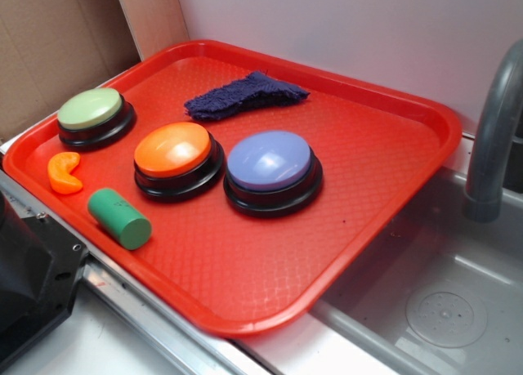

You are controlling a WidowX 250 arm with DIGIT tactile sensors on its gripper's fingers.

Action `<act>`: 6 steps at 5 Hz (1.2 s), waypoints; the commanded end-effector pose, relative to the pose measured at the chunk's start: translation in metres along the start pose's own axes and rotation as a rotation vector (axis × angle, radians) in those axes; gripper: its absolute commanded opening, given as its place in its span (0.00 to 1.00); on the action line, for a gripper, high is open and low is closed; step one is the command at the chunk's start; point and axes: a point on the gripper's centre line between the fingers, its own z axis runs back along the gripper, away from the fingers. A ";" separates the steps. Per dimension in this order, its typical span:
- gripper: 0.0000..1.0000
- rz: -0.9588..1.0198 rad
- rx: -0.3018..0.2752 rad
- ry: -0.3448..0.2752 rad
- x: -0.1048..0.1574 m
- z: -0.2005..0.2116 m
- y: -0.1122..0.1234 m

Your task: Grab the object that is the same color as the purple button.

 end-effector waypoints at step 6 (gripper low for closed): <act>1.00 -0.061 0.025 -0.055 0.207 -0.191 0.046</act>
